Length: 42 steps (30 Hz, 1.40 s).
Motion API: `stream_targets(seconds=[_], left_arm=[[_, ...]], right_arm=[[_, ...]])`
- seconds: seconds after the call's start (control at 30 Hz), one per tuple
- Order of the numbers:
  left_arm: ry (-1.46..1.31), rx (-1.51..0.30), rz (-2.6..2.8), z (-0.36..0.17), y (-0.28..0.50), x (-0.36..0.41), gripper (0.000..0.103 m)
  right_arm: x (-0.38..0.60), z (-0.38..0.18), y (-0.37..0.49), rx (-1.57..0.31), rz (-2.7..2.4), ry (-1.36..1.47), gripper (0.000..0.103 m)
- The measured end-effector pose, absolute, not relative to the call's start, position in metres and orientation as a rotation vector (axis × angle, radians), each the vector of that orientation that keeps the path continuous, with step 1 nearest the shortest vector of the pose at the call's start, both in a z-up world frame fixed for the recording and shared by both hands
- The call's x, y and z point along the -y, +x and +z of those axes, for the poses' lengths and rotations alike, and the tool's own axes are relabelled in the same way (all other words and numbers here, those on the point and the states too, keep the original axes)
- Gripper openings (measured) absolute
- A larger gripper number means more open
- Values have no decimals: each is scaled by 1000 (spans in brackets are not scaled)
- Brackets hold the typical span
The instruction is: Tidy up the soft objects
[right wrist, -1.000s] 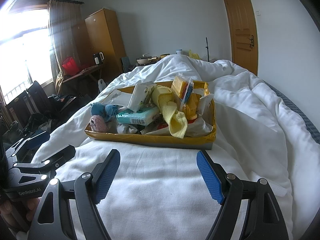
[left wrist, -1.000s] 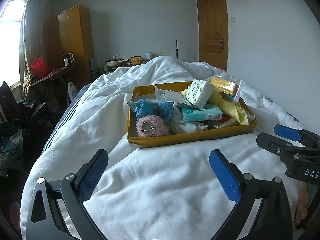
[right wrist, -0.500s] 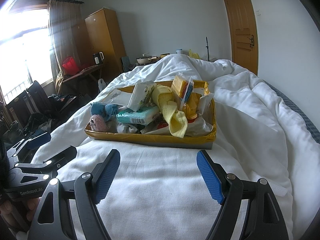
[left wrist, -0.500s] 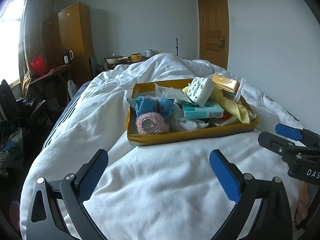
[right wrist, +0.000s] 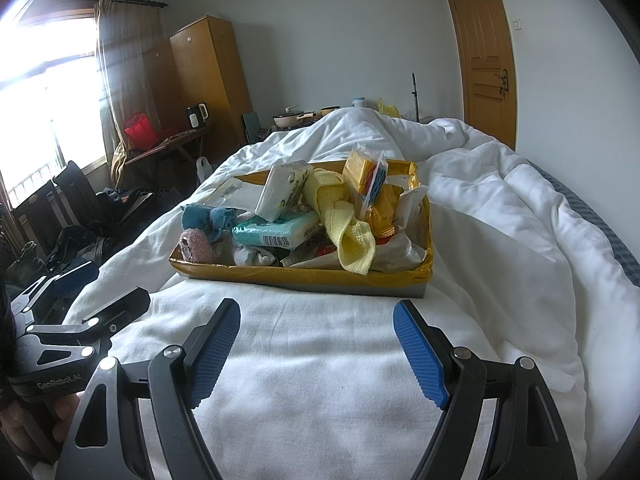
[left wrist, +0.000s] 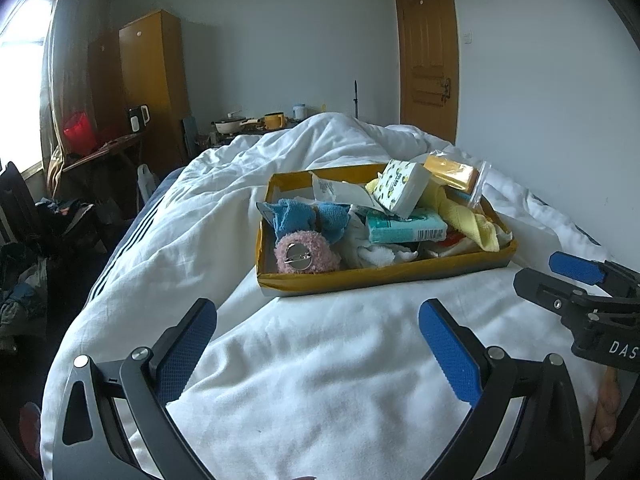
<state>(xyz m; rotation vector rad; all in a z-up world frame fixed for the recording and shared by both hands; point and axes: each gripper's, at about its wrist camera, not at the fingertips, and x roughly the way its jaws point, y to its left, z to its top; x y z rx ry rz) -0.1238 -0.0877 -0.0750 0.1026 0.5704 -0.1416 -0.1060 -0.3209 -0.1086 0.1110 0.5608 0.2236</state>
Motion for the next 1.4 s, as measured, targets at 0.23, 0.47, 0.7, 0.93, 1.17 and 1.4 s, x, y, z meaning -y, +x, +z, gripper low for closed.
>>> stream_targets(seconds=[0.23, 0.47, 0.7, 0.93, 1.17, 1.4], left_arm=[[109, -566, -138, -73, -125, 89, 101], [116, -568, -136, -74, -125, 90, 101], [115, -579, -131, -76, -123, 91, 101], [115, -577, -132, -75, -123, 91, 101], [114, -576, -130, -74, -124, 91, 101], [115, -578, -127, -74, -124, 91, 101]], right_arm=[[320, -108, -106, -562, 224, 111, 82], [320, -108, -106, -562, 224, 111, 82], [321, -109, -106, -562, 224, 111, 82], [321, -109, -106, -563, 224, 110, 83], [320, -108, -106, -562, 223, 110, 83], [320, -108, -105, -563, 224, 110, 83]])
